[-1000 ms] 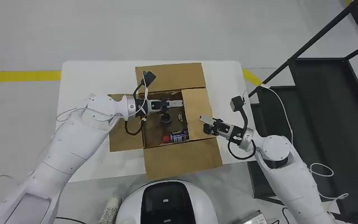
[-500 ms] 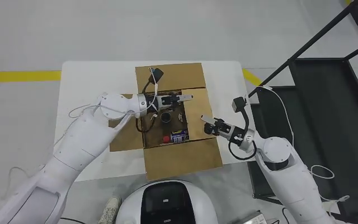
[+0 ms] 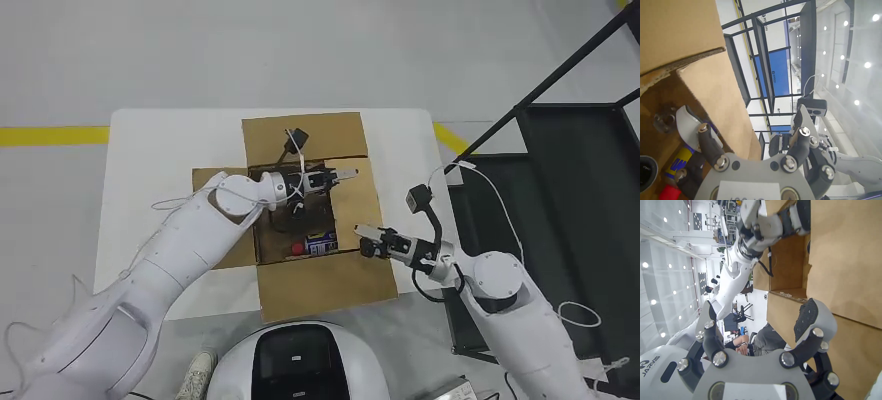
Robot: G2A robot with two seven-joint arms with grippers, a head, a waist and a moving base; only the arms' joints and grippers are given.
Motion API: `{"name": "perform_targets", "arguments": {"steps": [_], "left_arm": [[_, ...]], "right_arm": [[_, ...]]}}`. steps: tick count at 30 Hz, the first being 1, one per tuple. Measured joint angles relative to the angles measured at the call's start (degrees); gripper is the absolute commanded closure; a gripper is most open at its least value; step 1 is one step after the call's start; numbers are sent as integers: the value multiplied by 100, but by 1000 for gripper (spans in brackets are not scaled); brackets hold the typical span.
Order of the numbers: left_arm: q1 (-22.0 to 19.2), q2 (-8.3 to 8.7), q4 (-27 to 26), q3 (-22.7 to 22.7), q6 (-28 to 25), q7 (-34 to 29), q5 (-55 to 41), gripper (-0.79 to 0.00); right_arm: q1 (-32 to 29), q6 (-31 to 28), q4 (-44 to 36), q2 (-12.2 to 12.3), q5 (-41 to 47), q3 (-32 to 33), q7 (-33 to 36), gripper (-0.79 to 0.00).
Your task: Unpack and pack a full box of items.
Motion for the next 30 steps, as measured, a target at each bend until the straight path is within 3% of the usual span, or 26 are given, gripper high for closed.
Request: {"name": "perform_targets", "arguments": {"steps": [5, 11, 19, 25, 30], "left_arm": [[-191, -212, 246, -15, -387, -156, -152, -785], [-249, -388, 322, -100, -635, -256, -364, -785], [-270, -590, 481, -147, -780, -567, -531, -785], [-265, -574, 697, -328, -1001, -742, -392, -785], [-106, -349, 503, -690, -1148, -976, -185, -785]], "right_arm": [[41, 387, -50, 7, -73, -287, 331, -785], [43, 698, -227, -1, -224, -582, 272, -785], [-25, 240, -131, -49, 106, -354, -812, -785], [-382, 216, -318, -47, 131, 111, -1629, -785], [-619, -244, -259, -110, 444, 420, -2644, -785]]}}
